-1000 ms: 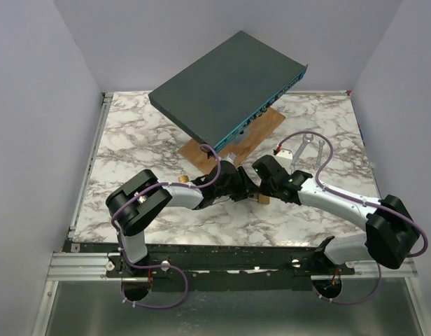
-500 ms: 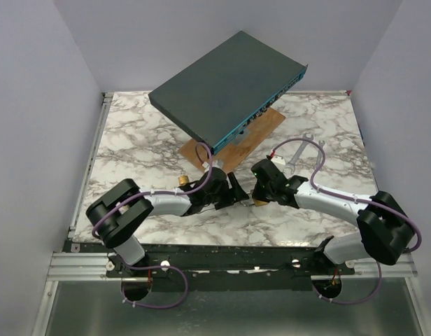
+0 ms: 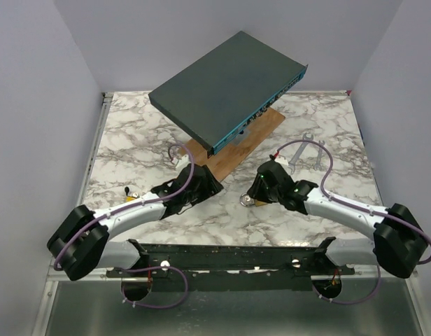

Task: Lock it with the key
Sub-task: Place the key in the lock, then move the lock to the center of the board.

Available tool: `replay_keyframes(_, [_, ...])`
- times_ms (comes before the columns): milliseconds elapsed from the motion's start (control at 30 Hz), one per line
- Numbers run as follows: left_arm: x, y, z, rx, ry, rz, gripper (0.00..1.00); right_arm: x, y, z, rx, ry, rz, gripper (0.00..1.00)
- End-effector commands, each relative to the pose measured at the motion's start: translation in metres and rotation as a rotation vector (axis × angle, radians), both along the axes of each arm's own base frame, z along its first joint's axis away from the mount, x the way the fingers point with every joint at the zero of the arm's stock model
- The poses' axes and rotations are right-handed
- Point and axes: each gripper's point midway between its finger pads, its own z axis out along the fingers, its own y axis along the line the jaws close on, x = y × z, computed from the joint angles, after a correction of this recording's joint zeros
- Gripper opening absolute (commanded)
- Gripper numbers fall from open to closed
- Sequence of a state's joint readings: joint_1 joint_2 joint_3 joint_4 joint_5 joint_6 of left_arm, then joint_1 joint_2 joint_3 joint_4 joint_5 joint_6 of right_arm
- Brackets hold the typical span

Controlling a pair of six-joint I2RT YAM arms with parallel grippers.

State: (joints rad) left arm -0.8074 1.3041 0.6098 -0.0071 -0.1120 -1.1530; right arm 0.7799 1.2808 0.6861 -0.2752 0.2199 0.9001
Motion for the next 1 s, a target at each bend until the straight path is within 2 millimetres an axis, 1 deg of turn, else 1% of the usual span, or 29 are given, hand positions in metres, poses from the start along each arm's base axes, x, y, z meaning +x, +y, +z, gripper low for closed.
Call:
replay_keyframes(0, [0.009, 0.073, -0.021, 0.208, 0.028, 0.223, 0.71, -0.002, -0.003, 0.016, 0.03, -0.043, -0.013, 0.39])
replay_keyframes(133, [0.024, 0.112, -0.031, 0.334, 0.041, 0.325, 0.67, -0.001, -0.004, 0.029, 0.053, -0.083, -0.007, 0.4])
replay_keyframes(200, [0.032, 0.121, -0.037, 0.356, 0.067, 0.351, 0.66, 0.0, -0.003, 0.034, 0.056, -0.096, 0.0, 0.4])
replay_keyframes(267, [0.043, 0.13, -0.037, 0.387, 0.078, 0.383, 0.66, 0.001, -0.004, 0.036, 0.053, -0.103, 0.002, 0.4])
replay_keyframes(400, [0.064, 0.142, -0.024, 0.46, 0.054, 0.432, 0.66, 0.002, -0.005, 0.038, 0.044, -0.111, 0.005, 0.41])
replay_keyframes(467, [0.071, 0.145, -0.019, 0.494, 0.042, 0.435, 0.66, 0.002, -0.005, 0.039, 0.043, -0.112, 0.008, 0.41])
replay_keyframes(533, [0.075, 0.148, -0.019, 0.544, 0.05, 0.43, 0.65, 0.002, -0.005, 0.041, 0.046, -0.117, 0.007, 0.41])
replay_keyframes(600, [0.078, 0.15, -0.023, 0.586, 0.059, 0.418, 0.64, 0.002, -0.005, 0.043, 0.05, -0.122, 0.007, 0.41])
replay_keyframes(667, [0.077, 0.151, -0.033, 0.608, 0.073, 0.404, 0.62, 0.003, -0.005, 0.045, 0.051, -0.129, 0.008, 0.41])
replay_keyframes(700, [0.078, 0.151, -0.035, 0.625, 0.064, 0.397, 0.61, 0.003, -0.005, 0.046, 0.052, -0.13, 0.009, 0.41])
replay_keyframes(867, [0.091, 0.141, -0.037, 0.618, 0.079, 0.358, 0.61, 0.003, -0.002, 0.049, 0.06, -0.135, 0.023, 0.41])
replay_keyframes(967, [0.094, 0.128, -0.049, 0.574, 0.132, 0.304, 0.61, 0.001, -0.002, 0.049, 0.066, -0.13, 0.031, 0.41])
